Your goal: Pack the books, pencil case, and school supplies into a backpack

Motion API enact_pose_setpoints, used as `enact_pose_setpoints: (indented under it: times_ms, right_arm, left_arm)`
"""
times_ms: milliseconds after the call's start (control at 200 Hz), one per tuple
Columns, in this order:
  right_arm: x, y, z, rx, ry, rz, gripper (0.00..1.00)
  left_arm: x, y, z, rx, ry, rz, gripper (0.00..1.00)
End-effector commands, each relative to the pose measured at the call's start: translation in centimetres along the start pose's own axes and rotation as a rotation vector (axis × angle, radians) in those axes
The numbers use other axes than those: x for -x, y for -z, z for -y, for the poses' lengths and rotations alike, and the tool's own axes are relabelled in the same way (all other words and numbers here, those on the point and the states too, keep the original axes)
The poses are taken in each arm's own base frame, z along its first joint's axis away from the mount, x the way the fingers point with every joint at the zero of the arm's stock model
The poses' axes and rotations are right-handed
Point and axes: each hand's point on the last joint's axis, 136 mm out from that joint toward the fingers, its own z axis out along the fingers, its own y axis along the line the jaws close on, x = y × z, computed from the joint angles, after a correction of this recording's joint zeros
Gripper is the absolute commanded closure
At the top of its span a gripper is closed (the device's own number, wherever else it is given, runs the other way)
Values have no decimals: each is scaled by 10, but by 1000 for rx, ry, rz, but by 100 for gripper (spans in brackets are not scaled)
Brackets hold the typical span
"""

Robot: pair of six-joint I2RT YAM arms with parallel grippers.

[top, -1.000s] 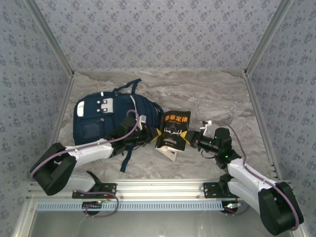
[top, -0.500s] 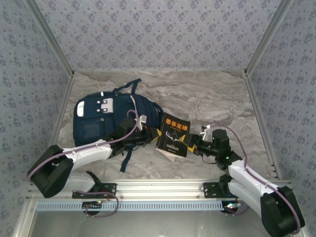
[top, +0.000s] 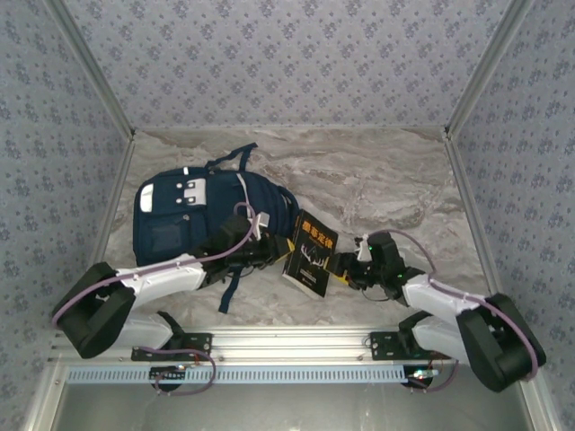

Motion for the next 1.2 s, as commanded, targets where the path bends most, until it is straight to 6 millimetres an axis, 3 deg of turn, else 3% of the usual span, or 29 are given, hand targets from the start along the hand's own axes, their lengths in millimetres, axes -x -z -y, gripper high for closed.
enact_pose_setpoints:
  times_ms: [0, 235, 445, 565, 660, 864, 1054, 1194]
  right_arm:
    - [9, -10, -19, 45, 57, 20, 48]
    - [1, -24, -17, 40, 58, -26, 51]
    - [-2, -26, -20, 50, 70, -40, 53]
    - [-2, -25, -20, 44, 73, -39, 53]
    - [-3, -20, -21, 37, 69, -33, 53]
    - [12, 14, -40, -5, 152, 84, 41]
    - [30, 68, -91, 71, 227, 265, 29]
    - [44, 108, -137, 244, 244, 435, 19]
  left_arm:
    - [-3, -3, 22, -50, -60, -29, 76]
    - [-12, -13, 20, -21, -94, -88, 62]
    - [-17, -27, 18, 26, -125, -153, 58]
    - [-20, -33, 16, 61, -146, -188, 64]
    - [-19, -29, 20, 69, -178, -192, 78]
    - [-2, 6, 61, 28, -323, -79, 100]
    - [24, 59, 114, -83, -416, 151, 100]
    - [47, 104, 152, -244, -370, 391, 100]
